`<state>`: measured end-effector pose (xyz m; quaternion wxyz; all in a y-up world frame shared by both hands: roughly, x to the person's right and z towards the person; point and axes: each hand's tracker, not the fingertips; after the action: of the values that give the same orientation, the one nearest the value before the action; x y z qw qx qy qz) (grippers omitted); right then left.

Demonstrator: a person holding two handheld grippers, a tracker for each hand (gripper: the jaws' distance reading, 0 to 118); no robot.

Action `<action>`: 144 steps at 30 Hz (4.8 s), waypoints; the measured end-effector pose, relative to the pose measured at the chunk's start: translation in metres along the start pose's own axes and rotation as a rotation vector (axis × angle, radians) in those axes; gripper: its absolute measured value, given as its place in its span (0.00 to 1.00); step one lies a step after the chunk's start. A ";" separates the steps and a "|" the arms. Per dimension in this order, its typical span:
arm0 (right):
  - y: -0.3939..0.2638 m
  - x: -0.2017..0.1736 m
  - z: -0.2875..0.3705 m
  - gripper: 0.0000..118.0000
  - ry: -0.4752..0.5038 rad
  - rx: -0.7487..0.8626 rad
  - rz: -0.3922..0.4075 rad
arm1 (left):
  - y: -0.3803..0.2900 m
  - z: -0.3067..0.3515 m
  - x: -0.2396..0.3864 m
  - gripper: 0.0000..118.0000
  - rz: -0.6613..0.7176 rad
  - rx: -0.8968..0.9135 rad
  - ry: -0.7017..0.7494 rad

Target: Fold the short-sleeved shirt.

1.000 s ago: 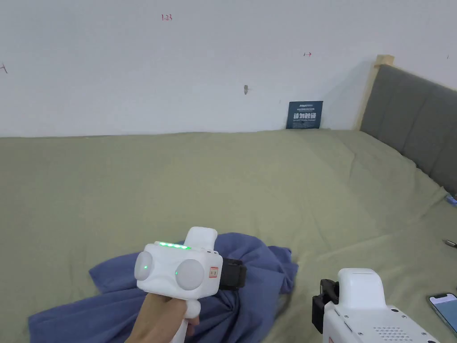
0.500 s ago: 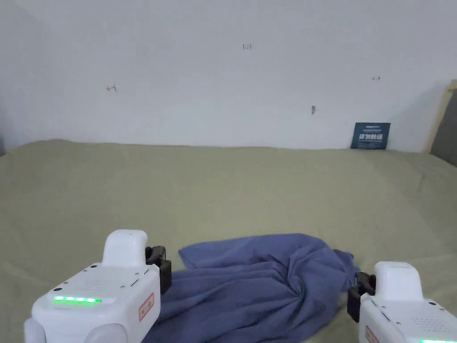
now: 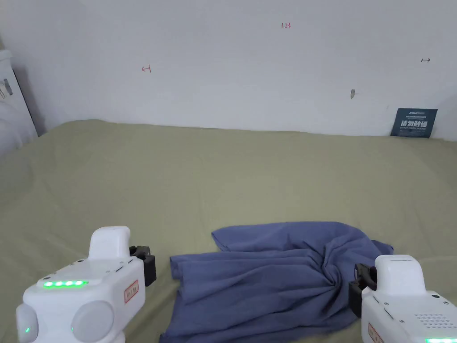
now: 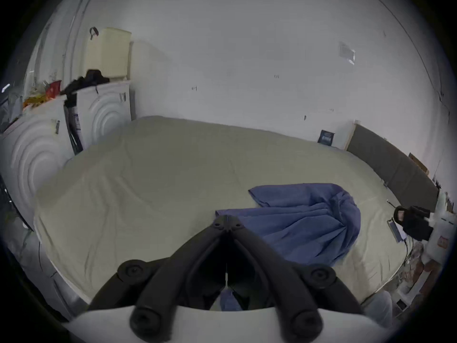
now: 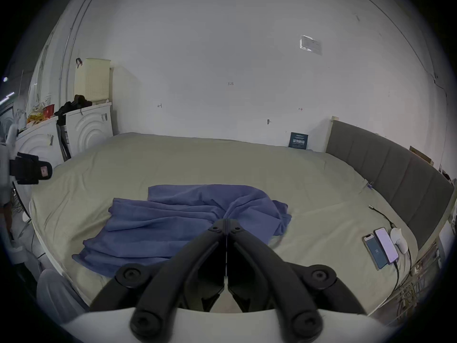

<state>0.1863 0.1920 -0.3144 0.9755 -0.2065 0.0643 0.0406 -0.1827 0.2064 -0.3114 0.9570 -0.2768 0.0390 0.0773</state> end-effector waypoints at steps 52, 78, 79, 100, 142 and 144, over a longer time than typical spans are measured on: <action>-0.022 0.171 -0.308 0.80 -0.193 -0.616 -0.085 | -0.006 -0.219 0.020 0.07 -0.171 -0.498 -0.010; 0.132 0.172 -0.043 0.05 -0.066 -0.151 -0.094 | 0.144 -0.006 -0.045 0.07 -0.061 -0.152 0.079; 0.138 0.171 -0.034 0.05 -0.063 -0.131 -0.093 | 0.151 0.003 -0.046 0.07 -0.064 -0.136 0.079; 0.298 0.161 -0.115 0.05 -0.254 0.017 0.003 | 0.320 -0.063 0.008 0.06 -0.042 0.041 0.207; 0.034 0.160 -0.092 0.05 -0.193 -0.221 -0.123 | 0.063 -0.089 -0.039 0.06 -0.135 -0.217 0.113; 0.014 0.160 -0.062 0.05 -0.183 -0.239 -0.137 | 0.041 -0.065 -0.042 0.06 -0.133 -0.229 0.108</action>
<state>0.3359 0.1877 -0.3987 0.9462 -0.3205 -0.0446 -0.0001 -0.2332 0.2002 -0.3826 0.9186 -0.3901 0.0631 0.0028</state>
